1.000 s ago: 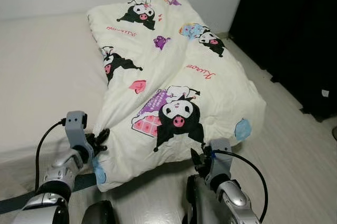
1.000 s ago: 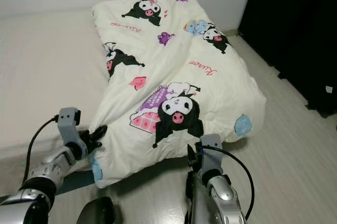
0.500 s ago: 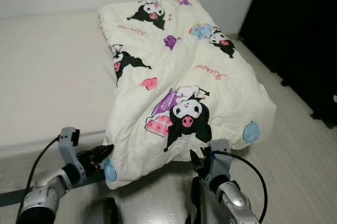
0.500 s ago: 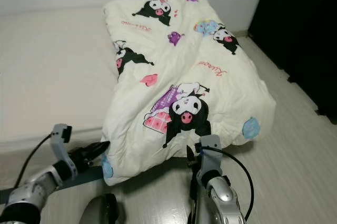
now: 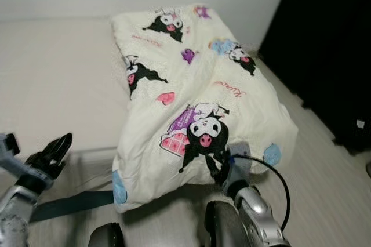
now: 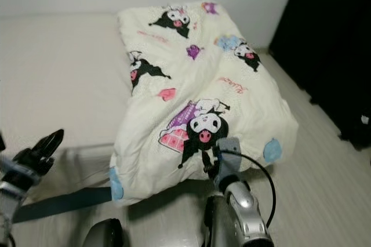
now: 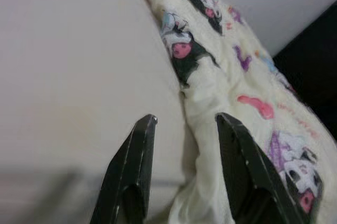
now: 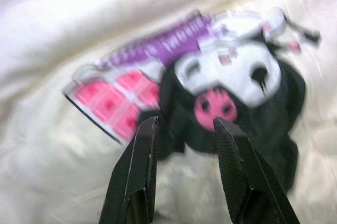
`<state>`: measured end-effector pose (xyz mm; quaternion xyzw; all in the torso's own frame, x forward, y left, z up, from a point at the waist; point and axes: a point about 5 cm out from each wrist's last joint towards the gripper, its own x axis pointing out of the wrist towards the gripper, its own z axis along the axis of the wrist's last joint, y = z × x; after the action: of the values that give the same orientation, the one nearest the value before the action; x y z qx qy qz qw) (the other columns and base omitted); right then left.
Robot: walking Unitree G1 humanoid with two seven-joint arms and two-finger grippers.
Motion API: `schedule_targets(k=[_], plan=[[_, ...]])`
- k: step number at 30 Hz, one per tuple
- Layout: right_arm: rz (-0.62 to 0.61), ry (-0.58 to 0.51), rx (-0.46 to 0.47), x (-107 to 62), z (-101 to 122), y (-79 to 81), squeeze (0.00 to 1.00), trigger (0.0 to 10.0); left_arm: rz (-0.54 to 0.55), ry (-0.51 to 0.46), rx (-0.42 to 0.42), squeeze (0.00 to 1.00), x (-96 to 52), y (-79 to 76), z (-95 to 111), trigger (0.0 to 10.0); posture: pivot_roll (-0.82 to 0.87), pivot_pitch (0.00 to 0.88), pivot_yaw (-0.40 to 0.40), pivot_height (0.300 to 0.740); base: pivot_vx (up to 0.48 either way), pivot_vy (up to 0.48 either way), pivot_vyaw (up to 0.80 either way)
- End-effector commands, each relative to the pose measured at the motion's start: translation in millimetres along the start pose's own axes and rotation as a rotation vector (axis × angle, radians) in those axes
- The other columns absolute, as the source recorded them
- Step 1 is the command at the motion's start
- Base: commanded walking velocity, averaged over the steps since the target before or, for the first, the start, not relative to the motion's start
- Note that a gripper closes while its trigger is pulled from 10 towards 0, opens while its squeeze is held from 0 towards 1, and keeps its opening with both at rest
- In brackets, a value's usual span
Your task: Clean up the room
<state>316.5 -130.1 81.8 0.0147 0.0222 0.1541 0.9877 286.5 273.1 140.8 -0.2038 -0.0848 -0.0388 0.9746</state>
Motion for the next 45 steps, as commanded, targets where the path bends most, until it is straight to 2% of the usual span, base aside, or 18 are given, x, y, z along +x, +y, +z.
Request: schedule_targets(k=[1, 3, 5, 7, 8, 10, 11, 12, 15, 18, 22, 30, 45], plan=[[-0.023, 0.032, 0.004, -3.0, -9.2, -3.9, 0.00, 10.0, 0.049, 0.026, 0.066, 0.00, 3.5, -10.7, -15.6, 10.0, -0.03, 0.156, -0.081, 0.555, 0.000, 0.000, 0.00], [-0.028, 0.031, 0.000, -2.1, -8.9, -4.0, 0.00, 10.0, 0.078, 0.044, 0.064, 0.00, 5.1, -14.6, -22.3, 10.0, -0.03, 0.150, -0.079, 0.555, 0.000, 0.000, 0.00], [-0.051, 0.034, -0.006, -1.4, -9.6, -5.1, 0.00, 10.0, 0.137, 0.107, 0.147, 0.00, 5.5, -20.6, -39.8, 10.0, -0.03, 0.136, -0.071, 0.555, 0.000, 0.000, 0.00], [-0.062, 0.038, -0.010, -1.5, -10.2, -5.9, 0.00, 10.0, 0.159, 0.126, 0.178, 0.00, 5.3, -22.1, -45.2, 10.0, -0.03, 0.136, -0.071, 0.555, 0.000, 0.000, 0.00], [-0.070, 0.046, -0.016, -2.0, -11.8, -6.3, 0.00, 10.0, 0.146, 0.126, 0.212, 0.00, 6.3, -29.1, -50.9, 10.0, -0.02, 0.129, -0.069, 0.555, 0.000, 0.000, 0.00], [-0.070, 0.046, -0.016, -2.0, -11.8, -6.3, 0.00, 10.0, 0.146, 0.126, 0.212, 0.00, 6.3, -29.1, -50.9, 10.0, -0.02, 0.129, -0.069, 0.555, 0.000, 0.000, 0.00], [-0.077, 0.050, -0.015, -2.1, -13.3, -6.2, 0.00, 10.0, 0.170, 0.133, 0.211, 0.00, 6.9, -34.4, -55.5, 10.0, -0.02, 0.120, -0.063, 0.555, 0.000, 0.000, 0.00], [-0.117, 0.047, -0.029, -2.9, -13.7, -10.4, 0.00, 10.0, 0.184, 0.150, 0.236, 0.00, 7.2, -47.6, -62.7, 10.0, -0.02, 0.114, -0.060, 0.555, 0.000, 0.000, 0.00], [-0.132, 0.044, -0.036, -3.1, -13.4, -12.5, 0.00, 10.0, 0.190, 0.159, 0.240, 0.00, 6.8, -51.5, -64.8, 10.0, -0.02, 0.114, -0.060, 0.555, 0.000, 0.000, 0.00], [-0.142, 0.035, -0.013, -3.3, -13.5, -15.4, 0.00, 10.0, 0.198, 0.184, 0.335, 0.00, 4.8, -57.2, -73.1, 10.0, -0.02, 0.106, -0.056, 0.559, 0.000, 0.000, 0.00], [-0.134, 0.033, -0.010, -3.3, -14.1, -14.9, 0.00, 10.0, 0.201, 0.195, 0.389, 0.00, 0.8, -56.6, -77.3, 10.0, -0.02, 0.104, -0.056, 0.574, 0.000, 0.000, 0.00], [-0.129, 0.034, -0.010, -4.3, -16.2, -14.4, 0.00, 10.0, 0.241, 0.175, 0.383, 0.00, -5.0, -54.5, -79.1, 10.0, -0.01, 0.105, -0.059, 0.604, 0.000, 0.000, 0.00], [-0.112, 0.032, -0.004, -3.6, -17.5, -13.0, 0.00, 10.0, 0.224, 0.164, 0.382, 0.00, -4.0, -59.6, -80.2, 10.0, -0.01, 0.106, -0.065, 0.659, 0.000, 0.000, 0.00]])
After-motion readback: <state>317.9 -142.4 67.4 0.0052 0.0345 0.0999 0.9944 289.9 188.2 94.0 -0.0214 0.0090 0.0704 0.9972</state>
